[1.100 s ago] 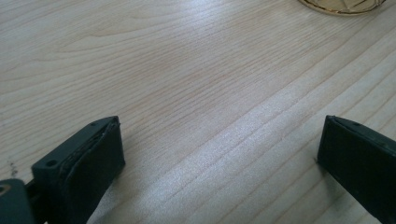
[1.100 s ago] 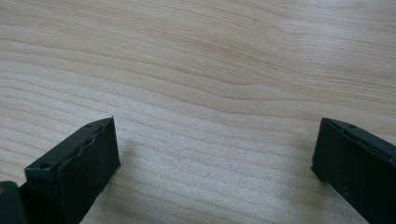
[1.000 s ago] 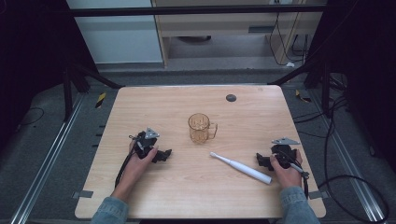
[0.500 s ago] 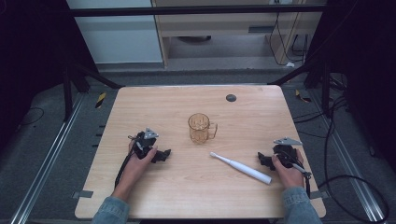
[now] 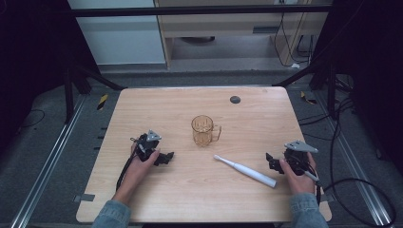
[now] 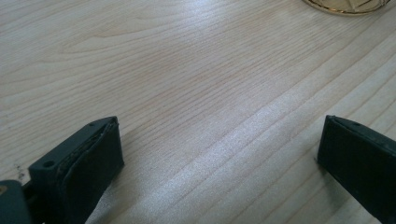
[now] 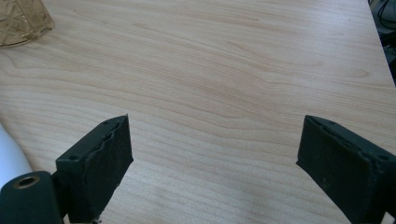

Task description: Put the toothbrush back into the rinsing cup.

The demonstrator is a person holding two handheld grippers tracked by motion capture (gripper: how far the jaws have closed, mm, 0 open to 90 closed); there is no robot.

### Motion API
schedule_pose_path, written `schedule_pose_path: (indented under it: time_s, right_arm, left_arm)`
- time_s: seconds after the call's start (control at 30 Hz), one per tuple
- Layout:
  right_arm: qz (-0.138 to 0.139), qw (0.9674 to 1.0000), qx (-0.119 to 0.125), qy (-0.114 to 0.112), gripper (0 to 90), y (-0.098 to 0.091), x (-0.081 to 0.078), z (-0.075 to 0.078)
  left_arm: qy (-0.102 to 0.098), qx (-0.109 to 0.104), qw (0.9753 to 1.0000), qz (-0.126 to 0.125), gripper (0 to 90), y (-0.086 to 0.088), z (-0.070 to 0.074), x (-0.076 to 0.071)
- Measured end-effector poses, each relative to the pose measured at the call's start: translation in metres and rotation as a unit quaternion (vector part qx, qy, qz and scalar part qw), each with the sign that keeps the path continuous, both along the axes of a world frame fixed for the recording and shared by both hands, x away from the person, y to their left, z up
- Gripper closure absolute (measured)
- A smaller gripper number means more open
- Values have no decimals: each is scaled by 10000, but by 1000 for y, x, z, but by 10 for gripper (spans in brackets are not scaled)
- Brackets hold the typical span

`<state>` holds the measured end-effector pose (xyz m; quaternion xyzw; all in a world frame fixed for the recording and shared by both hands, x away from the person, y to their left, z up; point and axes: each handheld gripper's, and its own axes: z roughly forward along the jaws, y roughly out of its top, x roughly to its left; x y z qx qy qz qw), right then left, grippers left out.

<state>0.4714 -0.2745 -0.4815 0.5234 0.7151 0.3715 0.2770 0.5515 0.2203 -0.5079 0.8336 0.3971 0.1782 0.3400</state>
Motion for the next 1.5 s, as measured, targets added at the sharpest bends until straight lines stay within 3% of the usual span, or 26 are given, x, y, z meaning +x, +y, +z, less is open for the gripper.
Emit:
schedule_pose_path:
  time_s: [0.13, 0.33, 0.5, 0.63, 0.67, 0.77, 0.8, 0.9, 1.23, 1.27, 1.4, 1.5]
  right_arm:
    - [103, 9999, -120, 33, 110, 1, -2, 0]
    - [408, 9990, -64, 140, 116, 8, -4, 8]
    - [771, 9958, -345, 361, 129, 22, -10, 15]
    - [1016, 9917, -580, 538, 123, 30, -10, 20]
    - [1198, 9881, -727, 641, 116, 36, -11, 27]
    - [1322, 9856, -804, 690, 114, 39, -11, 32]
    - [1461, 9821, -889, 787, 118, 43, -9, 38]
    - [1652, 9765, -1085, 854, 133, 48, -6, 42]
    - [2090, 9639, -1313, 995, 185, 69, 4, 55]
    - [2110, 9630, -1328, 1020, 178, 71, 5, 55]
    - [1935, 9655, -1409, 1025, 154, 75, 11, 51]
    - [1990, 9634, -1432, 1084, 163, 77, 14, 50]
  left_arm:
    - [5, -7, 10000, 0, 0, 0, 0, 0]
    - [5, -18, 10000, 9, 0, 0, 0, 0]
    - [6, -23, 10000, 9, 0, 0, 0, 0]
    - [7, -22, 10000, 7, 0, 0, 0, 0]
    - [7, -22, 10000, 6, 0, 0, 0, 0]
    - [7, -22, 10000, 5, 0, 0, 0, 0]
    - [8, -21, 10000, 4, 0, 0, 0, 0]
    - [7, -22, 10000, 4, 0, 0, 0, 0]
    - [15, -28, 10000, 5, 0, 0, 0, 0]
    - [15, -30, 10000, 3, 0, 0, 0, 0]
    - [16, -31, 10000, -11, 0, 0, 0, 0]
    - [17, -31, 10000, -12, 0, 0, 0, 0]
